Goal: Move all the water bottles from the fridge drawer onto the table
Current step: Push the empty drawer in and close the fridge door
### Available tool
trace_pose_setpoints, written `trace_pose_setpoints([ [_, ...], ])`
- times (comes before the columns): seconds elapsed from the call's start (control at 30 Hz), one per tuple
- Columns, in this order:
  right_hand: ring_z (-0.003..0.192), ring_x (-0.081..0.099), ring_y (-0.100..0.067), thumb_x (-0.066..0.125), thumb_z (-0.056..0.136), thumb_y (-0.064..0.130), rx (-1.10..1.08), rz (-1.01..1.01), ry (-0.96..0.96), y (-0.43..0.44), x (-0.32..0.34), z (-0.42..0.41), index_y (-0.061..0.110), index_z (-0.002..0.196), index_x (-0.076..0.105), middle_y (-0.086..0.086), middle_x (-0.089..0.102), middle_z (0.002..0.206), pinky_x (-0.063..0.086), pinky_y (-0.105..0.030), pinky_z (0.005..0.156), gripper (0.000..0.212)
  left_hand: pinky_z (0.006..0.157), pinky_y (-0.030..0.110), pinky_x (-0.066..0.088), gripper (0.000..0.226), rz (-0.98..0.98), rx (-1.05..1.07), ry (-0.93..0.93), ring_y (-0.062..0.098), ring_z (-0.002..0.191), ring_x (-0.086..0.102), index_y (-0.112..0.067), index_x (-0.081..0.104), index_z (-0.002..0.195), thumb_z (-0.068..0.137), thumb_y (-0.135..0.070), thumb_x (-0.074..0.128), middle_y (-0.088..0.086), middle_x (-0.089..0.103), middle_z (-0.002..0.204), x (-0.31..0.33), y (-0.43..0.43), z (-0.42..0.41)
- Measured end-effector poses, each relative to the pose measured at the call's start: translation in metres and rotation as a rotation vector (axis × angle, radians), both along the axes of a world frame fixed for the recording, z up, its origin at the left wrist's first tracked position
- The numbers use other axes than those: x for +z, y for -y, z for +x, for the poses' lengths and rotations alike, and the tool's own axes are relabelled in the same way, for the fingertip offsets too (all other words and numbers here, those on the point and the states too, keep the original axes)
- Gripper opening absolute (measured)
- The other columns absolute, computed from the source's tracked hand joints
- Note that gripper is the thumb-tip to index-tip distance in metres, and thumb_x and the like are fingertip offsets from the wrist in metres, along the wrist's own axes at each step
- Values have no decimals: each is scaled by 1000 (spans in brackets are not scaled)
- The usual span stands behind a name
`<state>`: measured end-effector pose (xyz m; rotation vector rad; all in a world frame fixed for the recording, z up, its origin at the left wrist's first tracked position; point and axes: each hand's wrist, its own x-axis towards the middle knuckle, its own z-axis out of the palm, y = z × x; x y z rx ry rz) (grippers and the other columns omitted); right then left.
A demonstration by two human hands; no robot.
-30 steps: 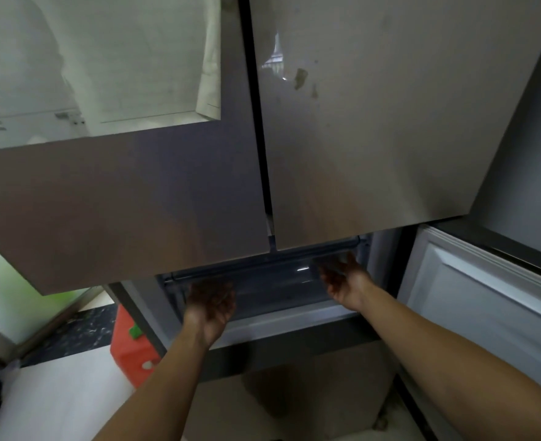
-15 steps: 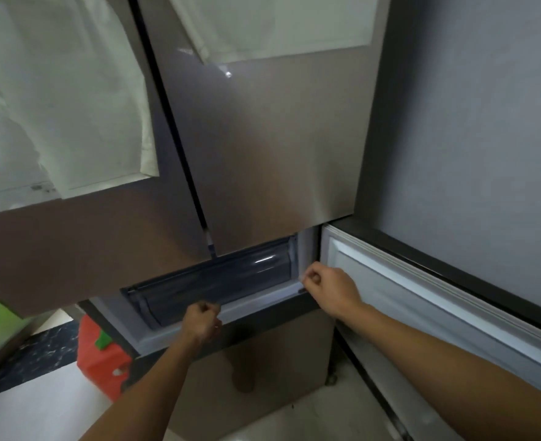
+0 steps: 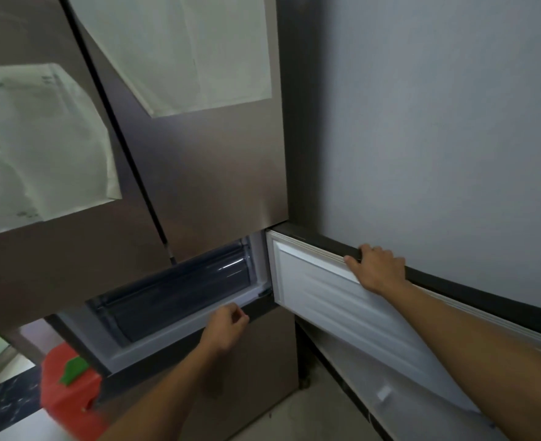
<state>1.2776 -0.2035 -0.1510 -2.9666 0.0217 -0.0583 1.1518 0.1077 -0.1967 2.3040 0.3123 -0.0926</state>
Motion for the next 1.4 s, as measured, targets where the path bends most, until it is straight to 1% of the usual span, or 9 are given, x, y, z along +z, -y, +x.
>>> trace_pose_setpoints([
  [0.3,115,51,-33,24,90,68,-50,32,-56,-26,5,-34,14,128,48,-14,54,129,36,-47,94,70,67,24,46,5,98,-100,9,11,78,60,-22,58,89,93,-21,56,-1,62,85,3,-28,-32],
  [0.43,116,51,-33,27,93,64,-81,31,-97,-57,4,-60,11,131,44,-15,51,132,39,-46,95,68,69,29,49,8,109,-133,14,13,75,59,-18,59,89,94,-23,55,2,63,84,3,-59,-60],
  [0.57,119,49,-35,34,95,54,-107,91,-125,-101,3,-89,4,135,38,-18,46,135,41,-45,99,65,80,42,54,9,30,-129,-1,23,84,62,-13,61,93,94,-20,55,9,65,90,7,-101,-99],
  [0.7,124,47,-36,43,94,52,-83,233,-172,-150,6,-111,-2,142,30,-22,42,142,41,-41,101,73,81,37,53,8,-71,-127,9,22,85,62,-13,59,95,95,-17,53,10,64,92,12,-141,-131],
  [0.87,109,56,-35,46,94,50,-25,267,-83,-201,2,-141,-2,132,42,-22,56,127,48,-38,87,65,72,37,53,12,-204,-91,23,20,73,61,-11,60,91,96,-20,53,8,64,80,9,-168,-163],
  [1.0,116,54,-34,43,94,56,78,282,-9,-244,-3,-158,7,144,33,-17,53,135,47,-41,90,71,57,21,49,24,-330,-63,14,9,65,60,-14,60,91,96,-35,50,6,64,80,9,-172,-183],
  [1.1,113,55,-29,42,96,50,213,341,42,-276,-10,-161,12,141,37,-13,56,130,49,-41,88,59,67,26,50,40,-402,-50,9,12,74,64,-13,65,95,96,-47,44,5,67,87,15,-183,-192],
  [1.23,100,57,-23,42,95,52,325,337,109,-310,-22,-159,19,128,44,-5,61,115,44,-33,69,47,71,28,48,43,-495,175,26,17,86,65,-13,73,98,100,-41,39,3,72,93,27,-231,-192],
  [1.4,99,53,-18,46,92,52,654,260,185,-344,-40,-149,23,102,55,2,59,98,40,-29,73,32,69,26,47,30,-467,391,121,20,83,61,-13,67,94,98,-35,47,8,66,91,25,-267,-181],
])
